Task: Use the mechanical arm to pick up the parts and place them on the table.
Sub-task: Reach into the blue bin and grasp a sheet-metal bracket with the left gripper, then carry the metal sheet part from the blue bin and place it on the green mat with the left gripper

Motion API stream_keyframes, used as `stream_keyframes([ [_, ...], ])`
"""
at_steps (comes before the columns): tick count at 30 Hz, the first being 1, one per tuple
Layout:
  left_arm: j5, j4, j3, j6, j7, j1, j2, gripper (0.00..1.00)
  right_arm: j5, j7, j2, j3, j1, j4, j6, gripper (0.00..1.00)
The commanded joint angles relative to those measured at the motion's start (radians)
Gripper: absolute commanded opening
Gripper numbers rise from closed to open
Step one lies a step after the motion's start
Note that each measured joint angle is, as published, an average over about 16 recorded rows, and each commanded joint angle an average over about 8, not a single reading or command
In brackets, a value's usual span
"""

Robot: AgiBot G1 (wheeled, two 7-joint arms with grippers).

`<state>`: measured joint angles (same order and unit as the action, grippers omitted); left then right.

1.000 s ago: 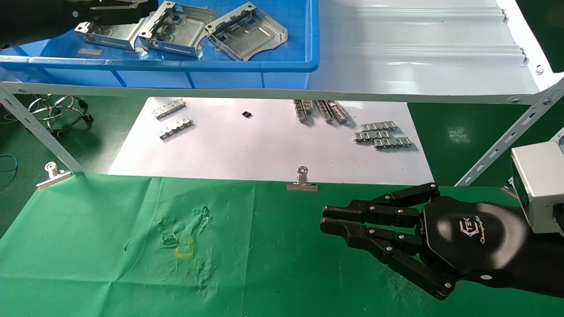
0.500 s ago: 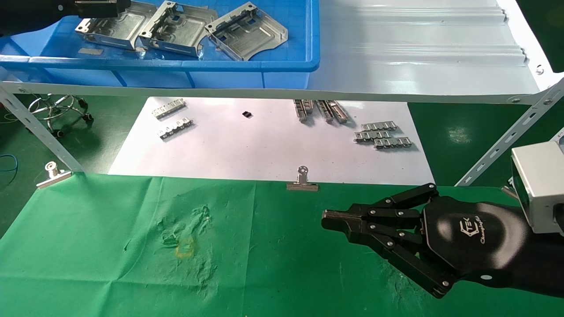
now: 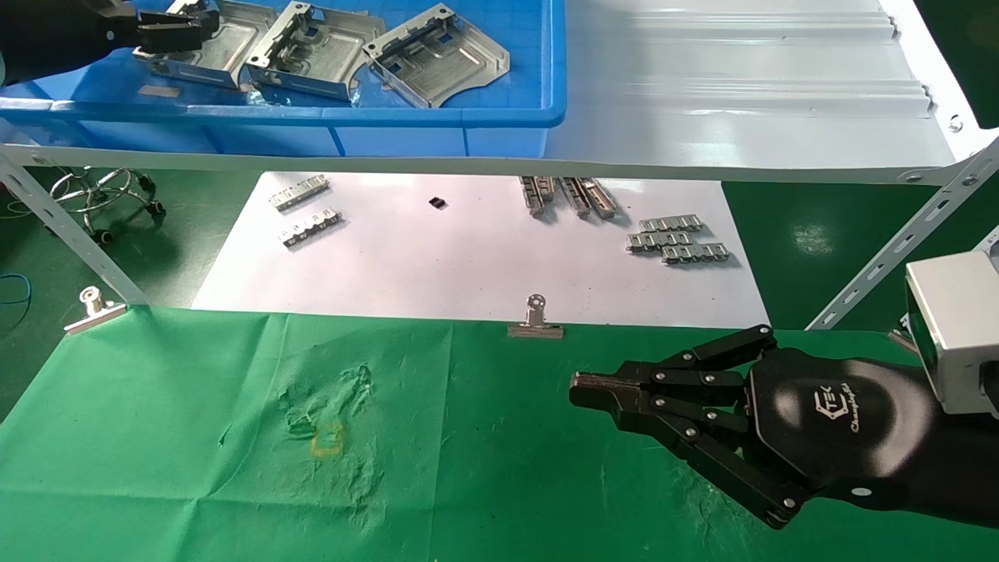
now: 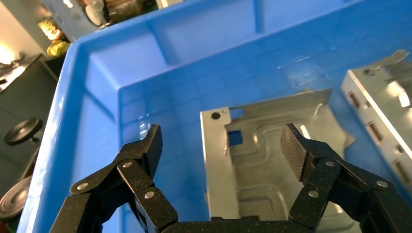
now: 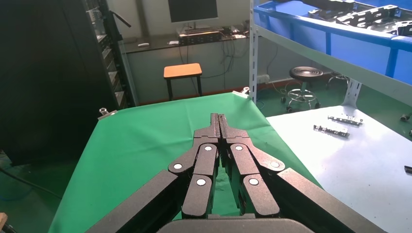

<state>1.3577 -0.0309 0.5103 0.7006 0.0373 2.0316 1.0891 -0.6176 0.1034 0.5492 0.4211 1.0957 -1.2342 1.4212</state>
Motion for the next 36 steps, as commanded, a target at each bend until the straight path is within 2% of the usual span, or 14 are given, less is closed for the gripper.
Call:
stream_keyframes([
  [1,0.004,0.012,0.003,-0.012,0.004,0.002,0.004,0.00,0.000,0.000,0.000,0.000,0.000,0.000,0.000,0.00],
  [16,0.001,0.033,0.000,-0.072,0.009,-0.008,0.018,0.00,0.000,0.000,0.000,0.000,0.000,0.000,0.000,0.00],
  [36,0.011,0.033,0.008,-0.008,-0.018,0.013,-0.001,0.00,0.000,0.000,0.000,0.000,0.000,0.000,0.000,0.00],
])
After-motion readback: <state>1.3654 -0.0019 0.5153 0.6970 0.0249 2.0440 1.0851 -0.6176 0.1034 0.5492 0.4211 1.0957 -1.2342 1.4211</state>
